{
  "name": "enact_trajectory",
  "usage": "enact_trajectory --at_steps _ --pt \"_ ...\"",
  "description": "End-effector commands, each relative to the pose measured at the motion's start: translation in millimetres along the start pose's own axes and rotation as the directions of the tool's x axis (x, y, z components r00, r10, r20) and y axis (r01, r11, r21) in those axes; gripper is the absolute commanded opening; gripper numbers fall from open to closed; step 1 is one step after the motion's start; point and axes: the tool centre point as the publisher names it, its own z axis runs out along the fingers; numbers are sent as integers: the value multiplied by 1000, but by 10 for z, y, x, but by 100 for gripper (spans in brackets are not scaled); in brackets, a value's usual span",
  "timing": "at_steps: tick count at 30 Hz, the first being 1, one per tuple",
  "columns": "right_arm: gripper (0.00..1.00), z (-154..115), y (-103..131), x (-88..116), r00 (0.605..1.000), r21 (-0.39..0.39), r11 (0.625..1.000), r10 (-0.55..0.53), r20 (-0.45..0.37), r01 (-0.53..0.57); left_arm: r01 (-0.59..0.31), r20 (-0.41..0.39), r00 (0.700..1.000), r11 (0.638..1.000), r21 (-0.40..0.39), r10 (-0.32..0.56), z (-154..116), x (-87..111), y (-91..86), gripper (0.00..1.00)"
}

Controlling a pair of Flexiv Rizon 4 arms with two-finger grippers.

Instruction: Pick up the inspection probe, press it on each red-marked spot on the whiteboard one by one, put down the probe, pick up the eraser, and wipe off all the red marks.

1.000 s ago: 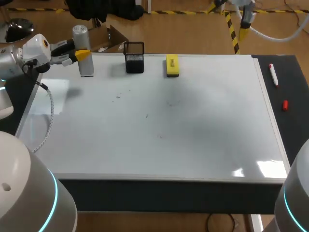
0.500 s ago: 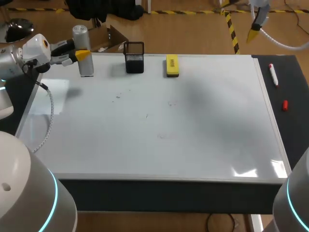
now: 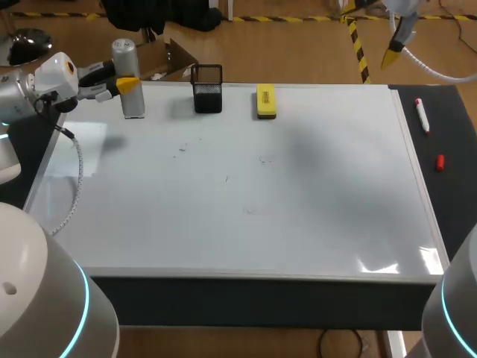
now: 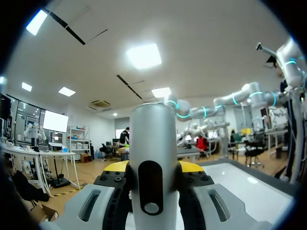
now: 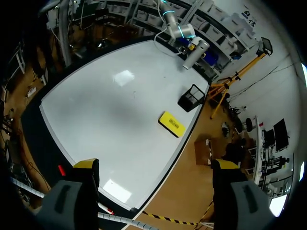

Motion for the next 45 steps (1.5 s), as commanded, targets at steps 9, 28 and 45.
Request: enact_trajectory --at_steps 9,28,45 --pt "100 -12 -1 5 1000 3 1000 -2 -3 2 -12 -86 996 1000 17 14 416 -60 -124 0" --pt "100 -12 -1 5 1000 3 1000 -2 -3 2 45 -269 963 992 114 -13 1605 -564 -354 0" --pt "100 -12 -1 5 1000 3 1000 -2 -3 2 85 -296 954 992 91 -54 1823 -647 9 0"
